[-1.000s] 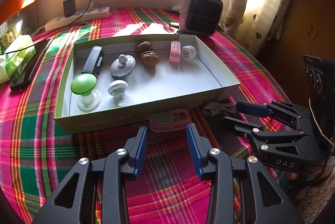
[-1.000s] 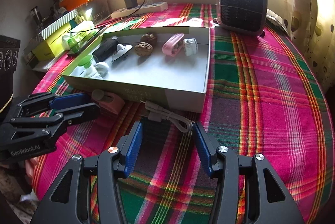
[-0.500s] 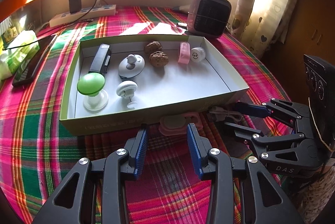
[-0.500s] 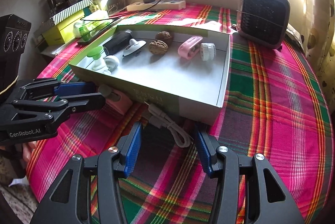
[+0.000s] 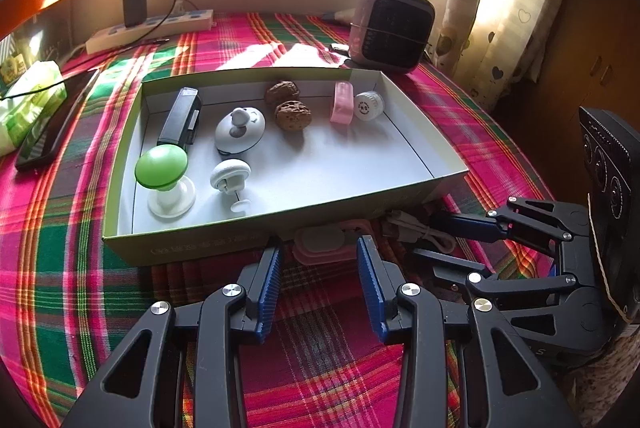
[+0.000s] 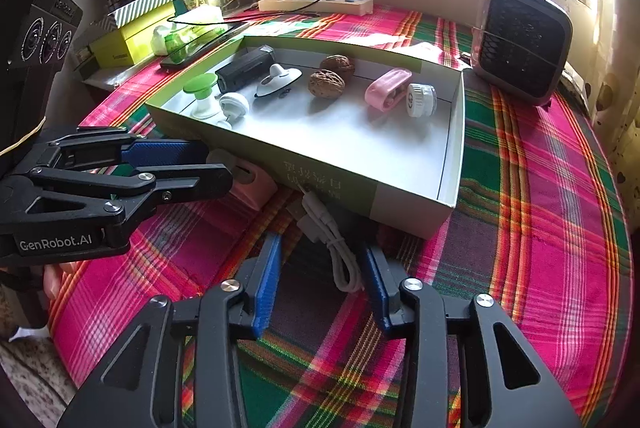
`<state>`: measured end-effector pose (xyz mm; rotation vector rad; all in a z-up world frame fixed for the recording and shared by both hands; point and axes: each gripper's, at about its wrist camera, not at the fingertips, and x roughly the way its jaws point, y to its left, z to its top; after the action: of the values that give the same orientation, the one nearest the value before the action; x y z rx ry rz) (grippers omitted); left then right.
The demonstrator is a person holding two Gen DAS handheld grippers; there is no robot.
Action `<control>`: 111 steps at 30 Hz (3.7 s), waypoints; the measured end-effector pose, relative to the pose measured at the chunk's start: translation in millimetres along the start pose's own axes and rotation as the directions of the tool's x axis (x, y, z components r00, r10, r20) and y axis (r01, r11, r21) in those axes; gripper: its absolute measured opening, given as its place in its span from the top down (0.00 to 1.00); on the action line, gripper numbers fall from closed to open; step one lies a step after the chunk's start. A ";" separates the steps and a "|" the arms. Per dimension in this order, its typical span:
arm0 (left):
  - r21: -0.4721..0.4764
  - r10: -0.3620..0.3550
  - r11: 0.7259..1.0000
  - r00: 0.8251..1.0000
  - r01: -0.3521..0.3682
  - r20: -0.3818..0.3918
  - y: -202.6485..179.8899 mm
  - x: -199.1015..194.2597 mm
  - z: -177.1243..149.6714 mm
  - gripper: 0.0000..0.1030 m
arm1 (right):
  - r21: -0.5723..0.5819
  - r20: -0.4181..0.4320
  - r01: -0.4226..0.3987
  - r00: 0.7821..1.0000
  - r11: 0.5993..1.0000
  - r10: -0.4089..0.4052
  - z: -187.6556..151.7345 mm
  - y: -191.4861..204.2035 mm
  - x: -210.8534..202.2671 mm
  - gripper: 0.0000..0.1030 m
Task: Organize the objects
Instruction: 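Close the right gripper on the white USB cable while the left gripper approaches the pink case, then close the left gripper on the pink-and-mint case while the right gripper holds the cable, then lift the pink case and white cable and carry both over the box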
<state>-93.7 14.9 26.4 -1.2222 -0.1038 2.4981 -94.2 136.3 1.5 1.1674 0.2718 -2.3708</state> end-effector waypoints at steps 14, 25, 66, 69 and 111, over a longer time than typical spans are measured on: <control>0.050 -0.065 0.997 0.998 0.066 -0.021 -15.7 -0.5 -6.1 0.65 | -0.009 -0.008 0.040 0.999 0.999 -0.040 -9.8 -0.8 -7.8 0.87; 0.129 -0.057 0.990 0.998 0.059 -0.016 -35.0 -4.8 -11.8 0.65 | 0.017 -0.011 0.079 0.997 0.997 -0.078 -17.2 -8.6 -14.4 0.87; 0.162 -0.031 0.986 0.998 0.040 -0.058 -46.2 17.0 -4.0 0.65 | 0.005 0.002 0.122 0.993 0.993 -0.122 -21.0 -16.1 -17.7 0.80; 0.159 -0.031 0.986 0.998 0.041 -0.061 -47.0 20.0 -4.1 0.65 | -0.010 0.002 0.140 0.990 0.990 -0.140 -18.5 -16.2 -16.1 0.68; 0.138 0.008 0.990 0.999 -0.003 -0.034 -45.3 19.4 -3.0 0.85 | 0.018 0.018 0.078 0.997 0.997 -0.079 -13.7 -10.2 -11.3 0.82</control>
<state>-89.4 63.7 19.9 -1.2094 0.0804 2.4427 -84.0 154.0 1.7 1.1617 0.2971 -2.4553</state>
